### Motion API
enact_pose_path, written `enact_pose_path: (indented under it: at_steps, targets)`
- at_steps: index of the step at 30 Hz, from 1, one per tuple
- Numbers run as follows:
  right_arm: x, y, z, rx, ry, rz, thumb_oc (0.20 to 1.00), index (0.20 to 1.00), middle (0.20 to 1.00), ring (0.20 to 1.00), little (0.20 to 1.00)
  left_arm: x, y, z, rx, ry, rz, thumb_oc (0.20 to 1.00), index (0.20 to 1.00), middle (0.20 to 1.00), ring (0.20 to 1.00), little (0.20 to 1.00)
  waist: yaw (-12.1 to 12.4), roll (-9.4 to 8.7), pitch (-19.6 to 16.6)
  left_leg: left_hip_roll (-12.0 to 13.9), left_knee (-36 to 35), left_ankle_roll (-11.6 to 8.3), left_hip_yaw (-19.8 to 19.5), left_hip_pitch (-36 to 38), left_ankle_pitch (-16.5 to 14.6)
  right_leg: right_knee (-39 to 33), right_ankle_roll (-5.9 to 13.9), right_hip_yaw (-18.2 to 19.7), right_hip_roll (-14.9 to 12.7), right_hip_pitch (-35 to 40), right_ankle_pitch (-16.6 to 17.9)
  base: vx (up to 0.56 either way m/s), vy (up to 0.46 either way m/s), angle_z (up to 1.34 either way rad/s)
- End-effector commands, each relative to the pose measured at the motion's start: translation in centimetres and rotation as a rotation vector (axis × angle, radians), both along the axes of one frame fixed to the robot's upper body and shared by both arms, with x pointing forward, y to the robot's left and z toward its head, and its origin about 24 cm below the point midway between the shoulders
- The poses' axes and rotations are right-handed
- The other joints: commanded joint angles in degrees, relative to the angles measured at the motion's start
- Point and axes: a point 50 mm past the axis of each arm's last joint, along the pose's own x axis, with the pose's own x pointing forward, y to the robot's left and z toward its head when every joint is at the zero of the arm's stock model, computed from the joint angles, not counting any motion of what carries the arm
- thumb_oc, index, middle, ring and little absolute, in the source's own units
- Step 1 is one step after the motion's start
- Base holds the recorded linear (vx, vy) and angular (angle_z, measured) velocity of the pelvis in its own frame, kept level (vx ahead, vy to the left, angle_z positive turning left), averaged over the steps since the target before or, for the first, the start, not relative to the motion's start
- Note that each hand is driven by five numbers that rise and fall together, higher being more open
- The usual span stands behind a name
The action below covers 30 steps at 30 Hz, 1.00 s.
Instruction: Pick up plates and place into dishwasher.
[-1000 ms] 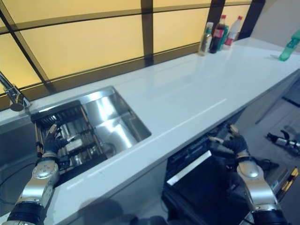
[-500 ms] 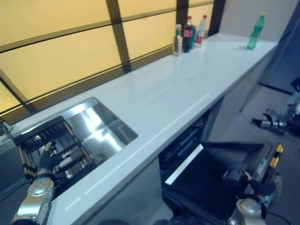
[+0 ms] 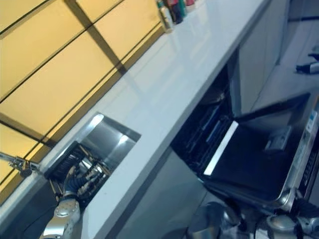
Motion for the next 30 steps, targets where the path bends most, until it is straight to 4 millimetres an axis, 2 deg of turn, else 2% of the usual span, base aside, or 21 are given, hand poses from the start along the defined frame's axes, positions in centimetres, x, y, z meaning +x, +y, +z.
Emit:
enact_pose_path:
  at_steps: [1,2,5,7,11,13,16,19,23,26,30]
  targets:
    - [2.5,0.5,5.4,-0.453,-0.051,0.265,1.000,1.000,1.000,1.000,1.000,1.1,-1.6,0.6,-0.041,-0.103,0.036,1.000,1.000,1.000,1.000,1.000,-1.7,3.31,2.7,-3.9,9.2,6.76,0.3,-10.6,-3.3,12.2,-8.44,-1.8,6.2,-8.6,-6.1,-0.18,0.066,-0.23]
    - [3.1,0.7,5.5,-0.415,-0.058,0.313,1.000,1.000,1.000,1.000,1.000,1.4,-1.7,0.6,-0.052,-0.117,0.039,1.000,1.000,1.000,1.000,1.000,-2.1,3.65,3.2,-3.8,11.1,6.73,0.9,-12.5,-3.8,14.4,-8.82,-1.6,6.3,-10.5,-7.8,-0.23,0.079,-0.24]
    - [4.2,0.9,3.4,-0.218,-0.059,0.355,1.000,1.000,1.000,1.000,1.000,2.4,-2.4,0.9,-0.078,-0.170,0.018,1.000,1.000,1.000,1.000,1.000,-2.7,4.75,5.5,-3.8,14.5,6.50,2.4,-15.5,-4.5,17.9,-9.72,-1.2,6.0,-13.6,-9.4,-0.18,0.069,-0.07]
    - [3.8,0.3,2.0,-0.114,-0.051,0.337,1.000,1.000,1.000,1.000,1.000,2.9,-2.5,1.3,-0.090,-0.190,0.018,1.000,1.000,1.000,1.000,1.000,-3.3,5.36,6.7,-3.7,16.9,6.05,3.3,-16.4,-4.9,19.8,-10.27,-1.3,5.9,-14.9,-11.0,-0.07,0.041,-0.11]
    - [1.3,-1.3,-0.7,0.039,-0.009,0.198,1.000,1.000,1.000,1.000,1.000,3.3,-2.9,1.3,-0.104,-0.182,0.028,1.000,1.000,1.000,1.000,1.000,-4.3,6.12,8.8,-4.0,22.1,6.02,3.9,-19.0,-5.8,24.8,-11.56,-1.2,5.7,-17.9,-12.9,-0.02,0.014,-0.12]
    - [0.9,-1.7,-1.0,0.075,-0.021,0.171,1.000,1.000,1.000,1.000,1.000,3.7,-2.9,1.5,-0.105,-0.182,0.027,1.000,1.000,1.000,1.000,1.000,-4.6,6.54,9.7,-4.3,23.8,5.87,4.2,-20.2,-6.1,26.5,-12.16,-1.3,5.3,-19.1,-14.0,-0.02,-0.005,0.06]
    - [1.4,-2.0,-1.0,0.121,-0.051,0.158,1.000,1.000,1.000,1.000,1.000,4.1,-3.2,1.5,-0.117,-0.184,0.015,1.000,1.000,1.000,1.000,1.000,-4.6,7.47,10.6,-4.7,25.3,5.28,4.7,-21.3,-6.1,27.9,-12.72,-1.5,4.6,-20.0,-14.9,0.01,0.007,-0.01]
    - [3.0,-1.8,-0.5,0.185,-0.111,0.205,1.000,1.000,1.000,1.000,1.000,4.0,-3.9,1.3,-0.138,-0.174,0.011,1.000,1.000,1.000,1.000,1.000,-4.2,8.32,10.9,-5.1,26.9,4.79,5.0,-23.2,-6.1,29.4,-13.08,-1.5,4.1,-21.8,-15.8,0.02,0.021,-0.15]
    - [6.0,-0.2,0.0,0.327,-0.169,0.418,1.000,1.000,1.000,1.000,1.000,3.8,-4.5,1.2,-0.149,-0.157,-0.026,1.000,1.000,1.000,1.000,1.000,-3.2,8.82,11.2,-5.4,27.6,4.50,4.7,-25.2,-6.0,29.9,-13.34,-1.4,3.5,-23.3,-15.8,-0.02,0.004,-0.10]
    - [9.8,2.9,1.5,0.406,-0.195,0.699,1.000,1.000,1.000,1.000,1.000,3.6,-5.1,1.5,-0.147,-0.166,-0.073,1.000,1.000,1.000,1.000,1.000,-1.2,9.04,11.3,-5.5,26.9,4.12,4.3,-26.9,-5.2,28.7,-13.00,-1.8,2.7,-23.8,-14.8,-0.05,-0.001,-0.02]
    - [12.6,6.8,3.5,0.443,-0.252,0.984,1.000,1.000,1.000,1.000,1.000,3.1,-5.6,1.5,-0.147,-0.163,-0.099,1.000,1.000,1.000,1.000,1.000,1.2,8.88,10.5,-5.6,23.4,3.90,3.1,-26.5,-3.9,25.4,-12.35,-2.4,1.6,-22.5,-12.8,0.00,0.021,-0.01]
